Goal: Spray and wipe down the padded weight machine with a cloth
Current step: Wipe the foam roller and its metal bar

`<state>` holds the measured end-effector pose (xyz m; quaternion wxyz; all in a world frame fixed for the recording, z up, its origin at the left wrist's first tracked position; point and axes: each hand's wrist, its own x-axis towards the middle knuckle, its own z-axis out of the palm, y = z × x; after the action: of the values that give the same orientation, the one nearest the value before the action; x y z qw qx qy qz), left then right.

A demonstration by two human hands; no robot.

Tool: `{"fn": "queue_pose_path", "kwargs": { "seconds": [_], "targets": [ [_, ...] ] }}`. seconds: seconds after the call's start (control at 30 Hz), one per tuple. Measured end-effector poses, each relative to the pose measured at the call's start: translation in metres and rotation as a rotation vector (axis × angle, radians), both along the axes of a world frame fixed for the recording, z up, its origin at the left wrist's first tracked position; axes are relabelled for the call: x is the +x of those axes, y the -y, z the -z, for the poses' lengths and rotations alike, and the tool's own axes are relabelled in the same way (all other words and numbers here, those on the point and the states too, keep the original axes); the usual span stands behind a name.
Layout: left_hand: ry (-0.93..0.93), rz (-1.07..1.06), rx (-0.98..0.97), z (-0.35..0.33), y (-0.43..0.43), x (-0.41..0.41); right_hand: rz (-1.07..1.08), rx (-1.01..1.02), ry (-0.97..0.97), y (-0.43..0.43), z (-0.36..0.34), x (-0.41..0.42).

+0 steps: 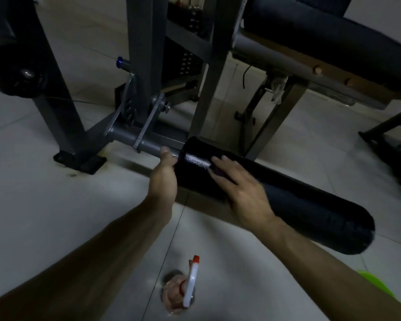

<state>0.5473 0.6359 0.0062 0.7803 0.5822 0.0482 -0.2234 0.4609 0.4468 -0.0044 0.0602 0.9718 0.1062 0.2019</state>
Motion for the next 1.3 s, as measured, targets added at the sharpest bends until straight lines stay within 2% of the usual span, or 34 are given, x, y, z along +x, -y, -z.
{"fn": "queue_pose_path", "kwargs": {
  "seconds": [0.1, 0.2, 0.27, 0.37, 0.4, 0.5, 0.63, 0.8, 0.9, 0.97, 1.03, 1.13, 1.2, 1.3],
  "targets": [
    [0.110, -0.028, 0.112, 0.009, 0.012, -0.003, 0.110, 0.133, 0.111, 0.040, 0.008, -0.045],
    [0.357, 0.049, 0.339, 0.025, 0.018, -0.009, 0.211, 0.259, 0.204, 0.037, 0.015, -0.049],
    [0.444, 0.066, 0.378, 0.030, 0.017, -0.010, 0.184, 0.286, 0.205, 0.013, 0.015, -0.024],
    [0.452, 0.086, 0.226, 0.031, 0.015, -0.010, 0.062, 0.291, 0.166, -0.034, 0.006, 0.037],
    [0.468, 0.084, 0.229, 0.032, 0.014, -0.011, 0.035, 0.288, 0.142, -0.046, 0.002, 0.055],
    [0.709, 0.039, 0.478, 0.032, 0.008, -0.013, -0.007, 0.235, 0.067, -0.048, -0.009, 0.069],
    [1.030, 0.050, 0.803, 0.021, 0.021, -0.019, 0.070, 0.219, 0.091, 0.011, -0.009, 0.000],
    [1.331, 0.404, 1.004, 0.001, 0.074, -0.031, 0.283, 0.242, 0.207, 0.097, 0.014, -0.104],
    [1.388, 0.504, 1.081, 0.003, 0.108, -0.043, 0.463, 0.354, 0.310, 0.123, 0.024, -0.139],
    [1.389, 0.450, 1.122, 0.010, 0.120, -0.051, 0.514, 0.448, 0.396, 0.115, 0.027, -0.132],
    [1.394, 0.354, 1.124, 0.017, 0.124, -0.056, 0.444, 0.489, 0.427, 0.085, 0.028, -0.100],
    [1.439, 0.209, 1.035, 0.026, 0.123, -0.055, 0.279, 0.502, 0.359, 0.038, 0.027, -0.050],
    [1.461, 0.163, 0.996, 0.032, 0.122, -0.049, 0.216, 0.461, 0.308, 0.039, 0.025, -0.044],
    [1.444, 0.258, 1.018, 0.032, 0.120, -0.045, 0.216, 0.271, 0.256, 0.081, 0.031, -0.087]
  ]
}}
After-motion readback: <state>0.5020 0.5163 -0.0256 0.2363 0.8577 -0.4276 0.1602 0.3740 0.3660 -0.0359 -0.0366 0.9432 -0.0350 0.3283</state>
